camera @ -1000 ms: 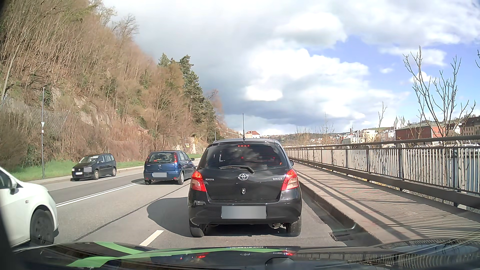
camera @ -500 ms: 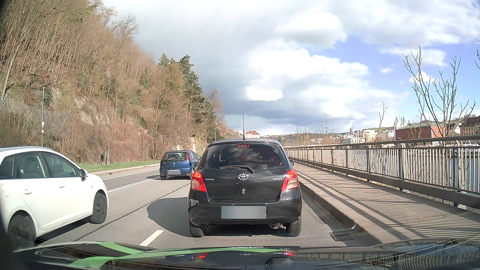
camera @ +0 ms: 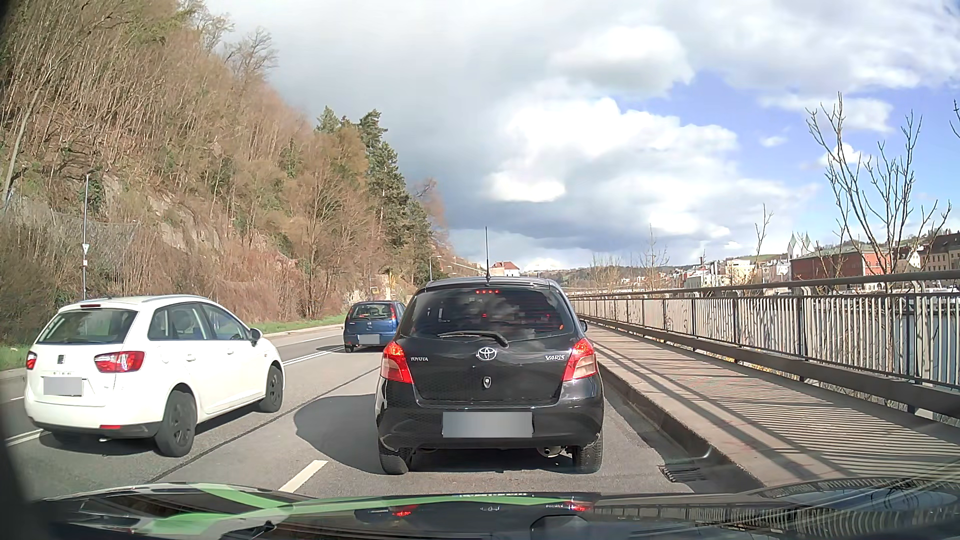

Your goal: Follow the waypoints while adhering to traffic rules and regulations

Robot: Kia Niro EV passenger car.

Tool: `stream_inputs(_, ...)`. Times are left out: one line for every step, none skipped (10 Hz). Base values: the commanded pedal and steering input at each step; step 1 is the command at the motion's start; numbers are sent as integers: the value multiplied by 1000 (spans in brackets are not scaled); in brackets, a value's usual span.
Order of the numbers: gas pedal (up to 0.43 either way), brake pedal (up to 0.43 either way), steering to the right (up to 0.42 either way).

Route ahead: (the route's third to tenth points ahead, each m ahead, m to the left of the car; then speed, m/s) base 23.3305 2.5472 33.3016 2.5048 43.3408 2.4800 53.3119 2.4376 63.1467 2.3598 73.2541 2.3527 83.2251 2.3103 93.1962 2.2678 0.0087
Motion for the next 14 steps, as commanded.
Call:
stream_inputs(0,183,-6)
stream_inputs(0,183,-7)
stream_inputs(0,183,-6)
stream_inputs(0,183,-7)
stream_inputs(0,183,-6)
stream_inputs(0,195,-7)
stream_inputs(0,226,-7)
stream_inputs(0,238,-7)
stream_inputs(0,244,-7)
stream_inputs(0,256,-7)
stream_inputs(0,256,-7)
stream_inputs(0,256,-7)
stream_inputs(0,262,-7)
stream_inputs(0,262,-7)
